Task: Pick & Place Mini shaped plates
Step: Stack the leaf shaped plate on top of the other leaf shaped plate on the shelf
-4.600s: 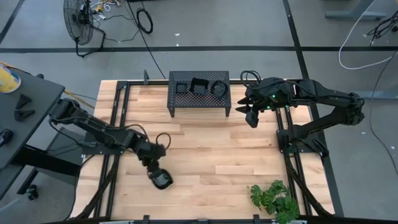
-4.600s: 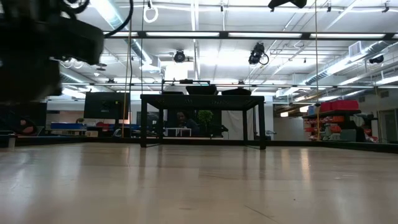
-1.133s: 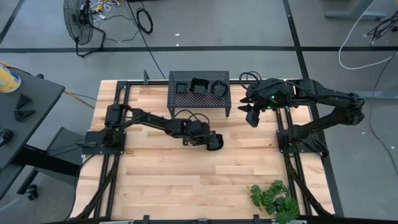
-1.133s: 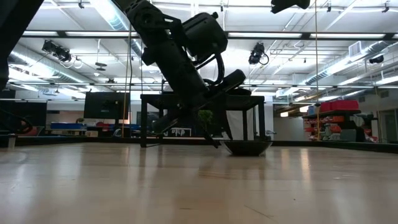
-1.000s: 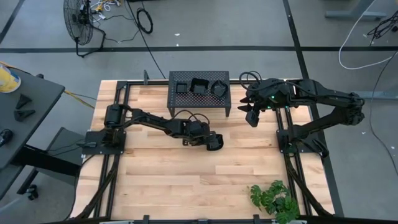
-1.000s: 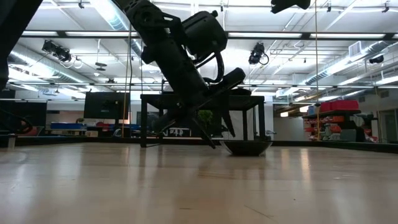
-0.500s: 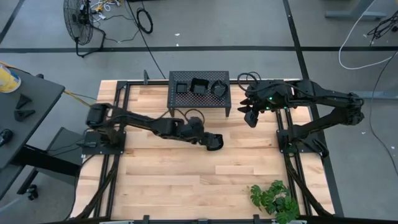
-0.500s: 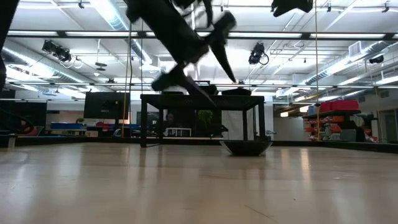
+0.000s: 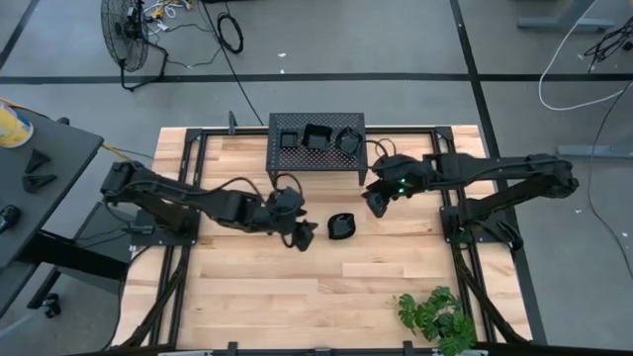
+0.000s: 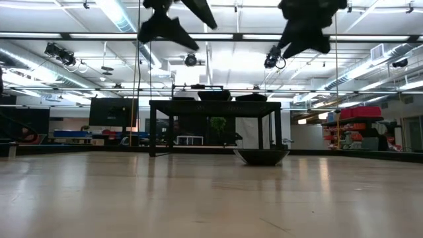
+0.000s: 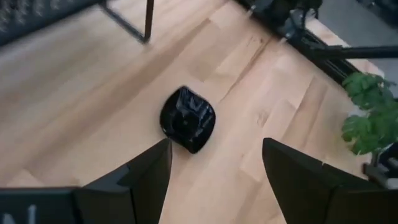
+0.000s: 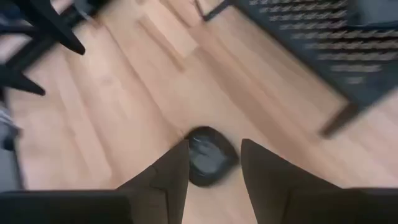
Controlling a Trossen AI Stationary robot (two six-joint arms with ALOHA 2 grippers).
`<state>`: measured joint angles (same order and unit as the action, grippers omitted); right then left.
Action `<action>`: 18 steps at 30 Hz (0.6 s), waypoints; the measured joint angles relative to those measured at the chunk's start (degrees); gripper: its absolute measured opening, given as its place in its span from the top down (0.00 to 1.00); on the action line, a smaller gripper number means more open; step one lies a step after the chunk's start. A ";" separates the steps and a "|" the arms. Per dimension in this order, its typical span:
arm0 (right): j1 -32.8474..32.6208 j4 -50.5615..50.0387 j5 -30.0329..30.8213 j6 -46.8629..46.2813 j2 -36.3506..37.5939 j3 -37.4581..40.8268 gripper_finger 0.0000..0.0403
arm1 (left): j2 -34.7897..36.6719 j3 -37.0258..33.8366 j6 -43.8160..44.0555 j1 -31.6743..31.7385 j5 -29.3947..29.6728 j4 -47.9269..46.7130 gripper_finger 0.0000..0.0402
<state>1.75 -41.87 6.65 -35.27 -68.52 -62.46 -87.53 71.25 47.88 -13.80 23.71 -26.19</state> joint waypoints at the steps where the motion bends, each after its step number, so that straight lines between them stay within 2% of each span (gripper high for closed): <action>1: -0.04 2.77 -0.78 -1.08 -0.05 1.50 0.63 | 0.72 0.00 -1.61 -0.70 1.29 -0.39 0.37; 5: -0.28 11.50 -3.78 -4.37 -0.07 6.67 0.63 | 3.58 0.06 -5.79 -3.43 4.49 -3.22 0.38; 10: -1.43 15.73 -4.14 -8.85 -0.12 10.77 0.62 | 5.99 0.04 -8.70 -6.96 4.63 -8.17 0.45; 18: -2.22 20.48 -4.13 -13.07 -3.34 11.08 0.45 | 6.67 0.06 -8.22 -11.94 7.84 -15.69 0.67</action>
<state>-0.47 -21.39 2.52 -48.34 -71.86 -51.37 -80.86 71.31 39.67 -25.74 31.55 -41.88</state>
